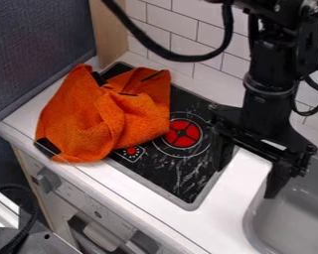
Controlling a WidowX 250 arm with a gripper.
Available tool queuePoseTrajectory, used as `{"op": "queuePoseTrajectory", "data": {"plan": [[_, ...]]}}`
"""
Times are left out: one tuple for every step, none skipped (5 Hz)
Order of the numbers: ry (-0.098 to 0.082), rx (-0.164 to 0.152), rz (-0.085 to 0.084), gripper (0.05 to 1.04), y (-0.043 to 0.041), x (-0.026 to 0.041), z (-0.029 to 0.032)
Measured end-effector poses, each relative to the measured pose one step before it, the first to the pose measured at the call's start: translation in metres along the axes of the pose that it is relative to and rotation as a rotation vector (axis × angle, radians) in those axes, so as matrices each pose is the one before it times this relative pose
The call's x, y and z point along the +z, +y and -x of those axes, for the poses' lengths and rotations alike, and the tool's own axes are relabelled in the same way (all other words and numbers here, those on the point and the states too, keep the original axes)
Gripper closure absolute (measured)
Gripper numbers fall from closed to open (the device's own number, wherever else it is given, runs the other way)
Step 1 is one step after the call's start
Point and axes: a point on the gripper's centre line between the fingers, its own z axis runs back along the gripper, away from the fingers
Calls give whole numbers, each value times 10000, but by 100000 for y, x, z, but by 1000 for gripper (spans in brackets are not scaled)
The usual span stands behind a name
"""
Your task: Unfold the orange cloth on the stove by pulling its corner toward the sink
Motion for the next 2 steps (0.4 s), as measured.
{"op": "queuePoseTrajectory", "data": {"plan": [[241, 63, -76, 83, 307, -594, 327], [-179, 873, -96, 83, 4506, 354, -174]]}}
